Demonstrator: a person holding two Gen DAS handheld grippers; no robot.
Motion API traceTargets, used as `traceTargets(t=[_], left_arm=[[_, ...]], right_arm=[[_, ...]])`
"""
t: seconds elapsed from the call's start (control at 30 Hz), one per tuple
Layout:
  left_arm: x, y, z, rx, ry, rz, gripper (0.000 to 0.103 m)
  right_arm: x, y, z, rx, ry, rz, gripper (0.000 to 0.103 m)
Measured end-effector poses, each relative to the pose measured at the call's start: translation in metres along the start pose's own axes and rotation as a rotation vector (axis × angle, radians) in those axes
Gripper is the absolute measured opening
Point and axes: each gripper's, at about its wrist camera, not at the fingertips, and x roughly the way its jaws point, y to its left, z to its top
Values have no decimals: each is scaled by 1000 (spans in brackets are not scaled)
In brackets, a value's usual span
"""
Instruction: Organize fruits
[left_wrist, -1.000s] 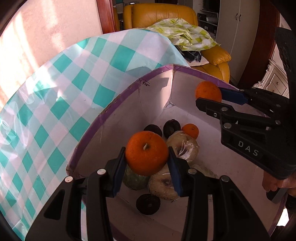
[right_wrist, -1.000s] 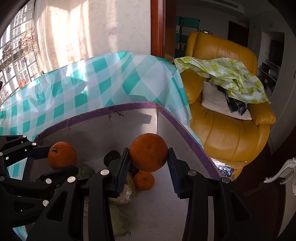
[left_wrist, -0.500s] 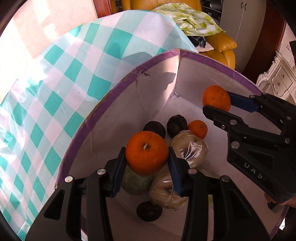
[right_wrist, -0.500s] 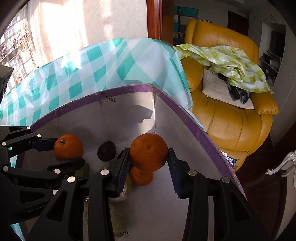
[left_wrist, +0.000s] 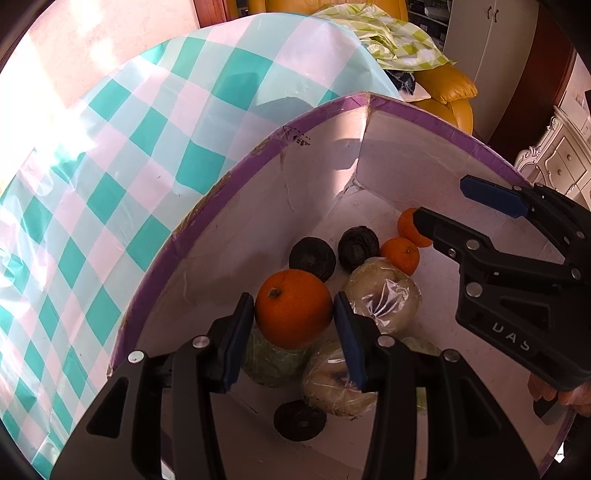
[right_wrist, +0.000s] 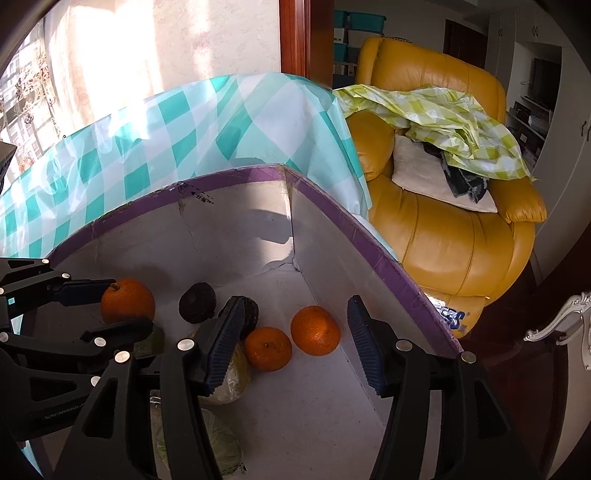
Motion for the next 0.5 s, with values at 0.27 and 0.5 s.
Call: traceTargets(t=[0.27, 0.5], left_arm=[[-7, 0, -1, -6, -38, -1, 67], [-21, 6, -5, -45, -120, 14, 87]], right_arm=[[0, 3, -1, -9, 3, 15, 65], [-5, 0, 1, 23, -3, 37, 67]])
